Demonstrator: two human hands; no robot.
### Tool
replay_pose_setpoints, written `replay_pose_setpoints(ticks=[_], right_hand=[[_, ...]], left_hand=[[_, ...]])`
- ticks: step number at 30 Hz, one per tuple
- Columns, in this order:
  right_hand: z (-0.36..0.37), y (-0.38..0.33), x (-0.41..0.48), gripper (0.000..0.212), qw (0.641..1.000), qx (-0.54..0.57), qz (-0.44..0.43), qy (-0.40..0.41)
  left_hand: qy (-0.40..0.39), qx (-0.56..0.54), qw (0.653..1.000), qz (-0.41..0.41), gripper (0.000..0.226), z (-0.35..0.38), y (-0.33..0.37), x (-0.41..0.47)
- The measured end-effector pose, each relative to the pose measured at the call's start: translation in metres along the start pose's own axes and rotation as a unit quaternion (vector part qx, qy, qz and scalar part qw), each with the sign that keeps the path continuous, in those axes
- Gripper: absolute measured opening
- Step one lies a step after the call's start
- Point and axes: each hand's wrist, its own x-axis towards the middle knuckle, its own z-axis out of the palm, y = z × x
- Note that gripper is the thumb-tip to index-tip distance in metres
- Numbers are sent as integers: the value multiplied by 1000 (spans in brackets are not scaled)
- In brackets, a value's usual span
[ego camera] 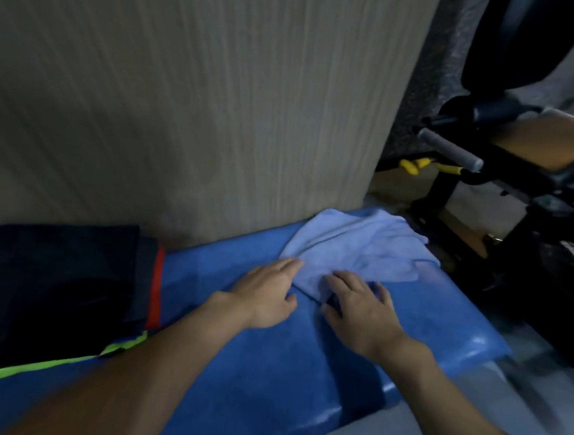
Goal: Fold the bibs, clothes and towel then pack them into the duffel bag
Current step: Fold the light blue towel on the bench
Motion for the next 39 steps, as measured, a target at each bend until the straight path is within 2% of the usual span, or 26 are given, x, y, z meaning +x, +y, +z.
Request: replay_pose_setpoints(ticks=[4, 7, 9, 11, 14, 16, 18, 20, 24, 27, 29, 31, 33, 36, 39], right_hand=[[2, 2, -3, 42, 999, 34, -25, 13], [-1, 2, -8, 28, 995, 89, -51, 15], [-4, 0, -16, 23, 991, 116, -67, 14], [-5, -1, -29, 29, 993, 103, -65, 10], [-2, -2, -47, 46, 999, 40, -28, 15], [-2, -1, -54, 45, 999, 32, 0, 10], [0, 1, -60, 40, 999, 32, -1, 22], [0, 3, -64, 37, 997, 62, 12, 50], [-7, 15, -66, 8, 973, 176, 98, 114], [-10, 26, -67, 21, 967, 188, 130, 114], [-12, 31, -67, 20, 960, 215, 140, 116], [-13, 36, -65, 18, 952, 241, 142, 121], [-19, 36, -64, 19, 929, 310, 147, 137], [-32, 34, -64, 21, 867, 448, 157, 152], [-55, 29, -66, 22, 828, 516, 146, 167]], left_hand=[[18, 76, 997, 22, 54, 9, 0, -5], [17, 108, 993, 42, 41, 12, 10, -33], [17, 72, 996, 51, 37, 14, 23, -60], [28, -20, 999, 42, 32, 17, 32, -80], [119, -122, 985, -9, 18, 23, 17, -83], [178, -137, 972, -75, 23, 23, -1, -71], [174, -151, 965, -124, 33, 21, -15, -60], [155, -184, 961, -133, 37, 16, -20, -52], [173, -237, 941, -169, 48, 11, -20, -32], [183, -260, 931, -179, 60, 13, -28, -7], [175, -255, 932, -191, 56, 20, -40, 7], [177, -233, 933, -210, 42, 17, -42, 9], [191, -226, 929, -222, 17, 13, -39, 4], [234, -274, 904, -230, 29, 7, -40, -9], [296, -344, 867, -208, 28, -20, -25, -32]])
